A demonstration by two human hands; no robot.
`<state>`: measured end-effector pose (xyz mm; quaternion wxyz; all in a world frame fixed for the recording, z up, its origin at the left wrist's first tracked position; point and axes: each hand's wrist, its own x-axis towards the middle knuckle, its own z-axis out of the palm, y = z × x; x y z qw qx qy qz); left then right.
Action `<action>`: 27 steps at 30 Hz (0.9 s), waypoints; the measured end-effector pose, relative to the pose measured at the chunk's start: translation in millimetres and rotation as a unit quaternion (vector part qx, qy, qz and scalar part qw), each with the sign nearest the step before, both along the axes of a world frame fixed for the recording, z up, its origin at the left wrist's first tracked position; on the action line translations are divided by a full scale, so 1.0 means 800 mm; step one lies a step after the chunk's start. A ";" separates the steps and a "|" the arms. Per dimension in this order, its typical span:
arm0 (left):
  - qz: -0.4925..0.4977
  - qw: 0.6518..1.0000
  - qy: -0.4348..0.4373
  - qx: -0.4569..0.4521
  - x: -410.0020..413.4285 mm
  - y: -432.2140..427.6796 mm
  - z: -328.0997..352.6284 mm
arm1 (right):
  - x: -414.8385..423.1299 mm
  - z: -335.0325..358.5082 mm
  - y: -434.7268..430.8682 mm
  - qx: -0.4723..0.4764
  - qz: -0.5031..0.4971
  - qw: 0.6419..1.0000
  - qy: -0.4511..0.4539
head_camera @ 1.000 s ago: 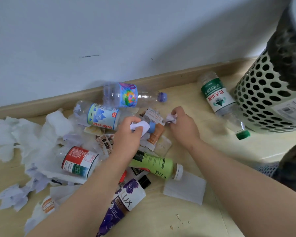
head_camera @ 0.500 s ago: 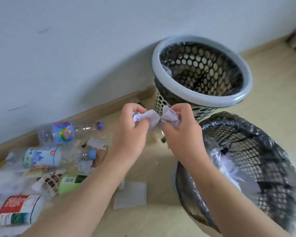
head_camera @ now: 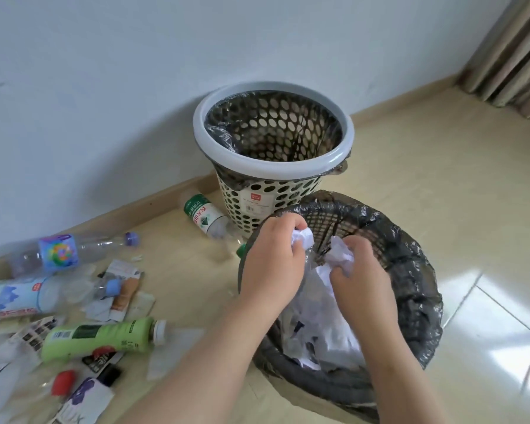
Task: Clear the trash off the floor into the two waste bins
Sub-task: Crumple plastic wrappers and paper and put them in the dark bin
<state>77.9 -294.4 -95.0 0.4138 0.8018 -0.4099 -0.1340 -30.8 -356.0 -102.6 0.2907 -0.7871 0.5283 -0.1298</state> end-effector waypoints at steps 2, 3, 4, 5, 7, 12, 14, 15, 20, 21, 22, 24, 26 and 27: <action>-0.020 0.998 -0.054 0.037 -0.009 -0.009 -0.009 | -0.008 -0.009 -0.001 -0.029 0.030 0.998 0.043; -0.036 0.993 -0.087 0.064 -0.013 -0.011 -0.015 | -0.010 -0.015 0.000 -0.035 0.049 0.996 0.059; -0.051 0.987 -0.121 0.093 -0.019 -0.014 -0.020 | -0.015 -0.020 -0.001 -0.033 0.071 0.994 0.076; -0.063 0.979 -0.152 0.125 -0.022 -0.015 -0.026 | -0.016 -0.026 -0.001 -0.023 0.094 0.991 0.093; -0.087 0.960 -0.183 0.194 -0.027 -0.013 -0.034 | -0.015 -0.033 -0.002 0.018 0.128 0.983 0.128; -0.163 0.894 -0.211 0.358 -0.028 -0.008 -0.048 | -0.009 -0.038 0.000 0.051 0.177 0.958 0.220; -0.187 0.877 -0.206 0.393 -0.026 -0.008 -0.051 | -0.008 -0.042 -0.001 0.049 0.190 0.950 0.244; -0.195 0.872 -0.201 0.401 -0.025 -0.009 -0.052 | -0.008 -0.043 -0.002 0.049 0.192 0.947 0.252; -0.203 0.896 -0.180 0.353 -0.017 -0.011 -0.042 | -0.009 -0.019 -0.006 0.059 0.150 0.956 0.244; -0.205 0.902 -0.178 0.336 -0.014 -0.010 -0.036 | -0.009 -0.010 -0.008 0.066 0.135 0.962 0.229; -0.210 0.907 -0.175 0.322 -0.011 -0.008 -0.029 | -0.009 0.000 -0.009 0.072 0.126 0.966 0.216; -0.225 0.913 -0.160 0.299 -0.002 -0.004 -0.013 | -0.011 0.020 -0.009 0.072 0.126 0.969 0.200; -0.237 0.922 -0.136 0.273 0.008 0.001 0.006 | -0.008 0.041 -0.010 0.059 0.133 0.972 0.186; -0.238 0.930 -0.124 0.251 0.015 0.005 0.015 | -0.003 0.052 -0.009 0.050 0.137 0.974 0.172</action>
